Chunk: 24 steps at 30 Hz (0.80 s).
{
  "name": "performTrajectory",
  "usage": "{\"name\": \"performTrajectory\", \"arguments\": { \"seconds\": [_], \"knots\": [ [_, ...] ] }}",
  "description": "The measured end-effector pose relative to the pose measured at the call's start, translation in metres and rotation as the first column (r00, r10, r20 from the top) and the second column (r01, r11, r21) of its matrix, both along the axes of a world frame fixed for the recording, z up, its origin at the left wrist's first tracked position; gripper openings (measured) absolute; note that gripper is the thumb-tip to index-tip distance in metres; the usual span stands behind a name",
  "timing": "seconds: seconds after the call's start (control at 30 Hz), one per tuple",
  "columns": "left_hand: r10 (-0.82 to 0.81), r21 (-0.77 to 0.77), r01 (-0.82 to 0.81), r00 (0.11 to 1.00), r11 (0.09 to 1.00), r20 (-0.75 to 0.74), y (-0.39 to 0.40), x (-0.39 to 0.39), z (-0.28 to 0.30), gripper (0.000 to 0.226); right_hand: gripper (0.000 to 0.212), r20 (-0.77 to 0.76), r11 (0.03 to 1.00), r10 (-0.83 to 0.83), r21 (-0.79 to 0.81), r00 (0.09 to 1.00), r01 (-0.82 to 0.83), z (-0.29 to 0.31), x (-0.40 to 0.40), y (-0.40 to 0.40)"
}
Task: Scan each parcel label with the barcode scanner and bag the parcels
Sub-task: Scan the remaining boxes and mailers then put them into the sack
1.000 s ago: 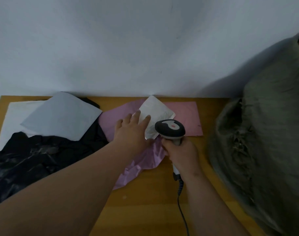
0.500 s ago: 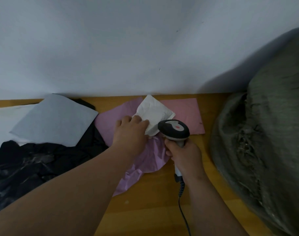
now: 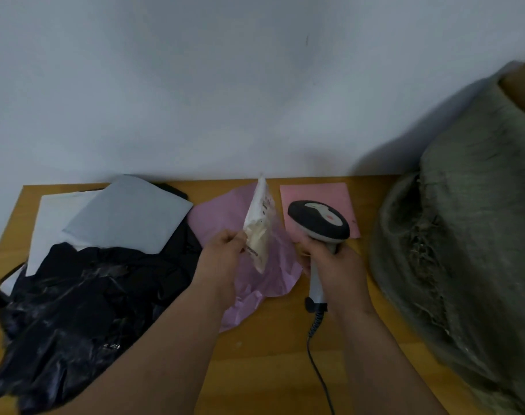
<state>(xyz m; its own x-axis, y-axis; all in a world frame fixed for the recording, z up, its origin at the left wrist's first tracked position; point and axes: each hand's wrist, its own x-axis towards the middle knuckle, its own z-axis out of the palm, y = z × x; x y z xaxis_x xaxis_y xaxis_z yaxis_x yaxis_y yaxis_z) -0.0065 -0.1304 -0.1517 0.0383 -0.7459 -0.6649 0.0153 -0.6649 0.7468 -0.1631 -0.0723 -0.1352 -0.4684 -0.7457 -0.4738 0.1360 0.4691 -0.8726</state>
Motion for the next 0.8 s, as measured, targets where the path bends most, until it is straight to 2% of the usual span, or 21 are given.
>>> {"name": "performTrajectory", "arguments": {
  "seconds": [0.07, 0.13, 0.23, 0.33, 0.4, 0.57, 0.67, 0.8],
  "knots": [
    [0.083, 0.056, -0.074, 0.977, 0.996, -0.194, 0.007, 0.002, 0.008, 0.018, 0.012, 0.08, 1.0, -0.005, -0.021, 0.997, 0.007, 0.01, 0.005, 0.005],
    [0.137, 0.109, -0.106, 0.936, 0.988, -0.324, 0.016, 0.005, 0.017, 0.022, 0.012, 0.148, 0.999, 0.001, -0.04, 0.989, 0.005, 0.02, 0.011, 0.01],
    [0.141, 0.148, -0.086, 0.897, 0.985, -0.419, 0.032, 0.01, 0.031, 0.019, 0.022, 0.26, 0.999, 0.006, -0.049, 0.966, 0.007, 0.032, 0.02, 0.019],
    [0.131, 0.148, -0.071, 0.883, 0.986, -0.45, 0.048, 0.016, 0.042, 0.019, 0.027, 0.335, 0.999, -0.016, -0.043, 0.942, 0.032, 0.041, 0.028, 0.031],
    [0.089, 0.117, -0.041, 0.892, 0.992, -0.442, 0.057, 0.021, 0.051, 0.015, 0.026, 0.332, 0.997, -0.018, -0.061, 0.943, 0.041, 0.048, 0.031, 0.039],
    [-0.053, 0.015, 0.061, 0.946, 0.998, -0.32, 0.072, 0.035, 0.071, 0.025, 0.008, 0.151, 0.99, -0.052, -0.119, 0.987, 0.07, 0.07, 0.038, 0.061],
    [-0.103, -0.022, 0.1, 0.966, 0.995, -0.236, 0.077, 0.043, 0.081, 0.024, 0.008, 0.086, 0.988, -0.056, -0.142, 0.995, 0.068, 0.082, 0.045, 0.074],
    [-0.204, -0.174, 0.182, 0.972, 0.968, -0.116, 0.086, 0.053, 0.084, 0.025, 0.006, 0.036, 0.985, -0.02, -0.17, 0.999, 0.026, 0.096, 0.057, 0.091]
  ]
}}
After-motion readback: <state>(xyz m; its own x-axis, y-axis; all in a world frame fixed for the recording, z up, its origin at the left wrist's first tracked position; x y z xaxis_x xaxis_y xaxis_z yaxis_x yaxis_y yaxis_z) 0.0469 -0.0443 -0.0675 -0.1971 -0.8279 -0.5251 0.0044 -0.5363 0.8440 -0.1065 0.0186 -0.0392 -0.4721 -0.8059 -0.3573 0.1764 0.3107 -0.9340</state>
